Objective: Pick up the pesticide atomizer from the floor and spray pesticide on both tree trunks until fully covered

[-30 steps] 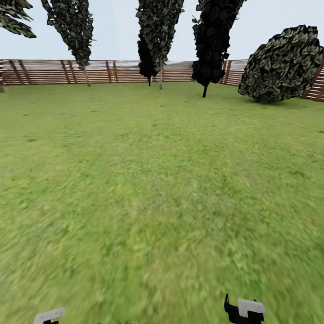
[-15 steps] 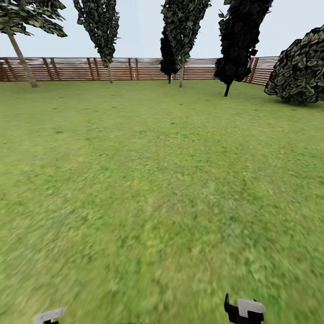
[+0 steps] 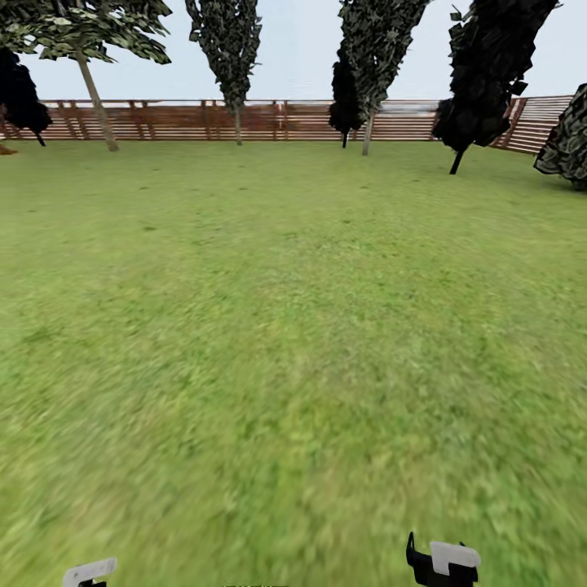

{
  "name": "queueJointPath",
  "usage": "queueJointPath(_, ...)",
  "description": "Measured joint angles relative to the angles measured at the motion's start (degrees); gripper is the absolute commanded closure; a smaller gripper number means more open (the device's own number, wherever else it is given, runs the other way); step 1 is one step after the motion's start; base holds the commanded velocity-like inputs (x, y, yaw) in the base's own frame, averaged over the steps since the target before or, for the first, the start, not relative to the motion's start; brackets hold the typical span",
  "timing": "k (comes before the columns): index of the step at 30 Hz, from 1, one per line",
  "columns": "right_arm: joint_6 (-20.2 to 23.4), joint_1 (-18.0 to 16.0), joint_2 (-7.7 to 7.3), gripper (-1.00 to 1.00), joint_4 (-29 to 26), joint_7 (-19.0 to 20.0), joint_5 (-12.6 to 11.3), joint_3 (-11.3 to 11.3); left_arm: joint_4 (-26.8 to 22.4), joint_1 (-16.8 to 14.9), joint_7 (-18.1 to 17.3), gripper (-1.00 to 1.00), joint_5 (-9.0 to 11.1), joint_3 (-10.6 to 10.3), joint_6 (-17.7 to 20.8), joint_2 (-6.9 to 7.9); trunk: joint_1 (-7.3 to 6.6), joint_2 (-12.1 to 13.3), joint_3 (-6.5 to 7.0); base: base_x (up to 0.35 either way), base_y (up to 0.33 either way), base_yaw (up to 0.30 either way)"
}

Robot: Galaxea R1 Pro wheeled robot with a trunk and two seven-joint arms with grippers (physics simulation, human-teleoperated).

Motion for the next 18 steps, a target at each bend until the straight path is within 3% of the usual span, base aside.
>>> queueJointPath(18, 0.0, 0.0, 0.00, -1.00, 0.0, 0.0, 0.0, 0.0, 0.0, 0.0, -0.1, 1.00, 0.0, 0.0, 0.0, -0.05, 0.00, 0.0, -0.87, 0.000, 0.000, 0.272)
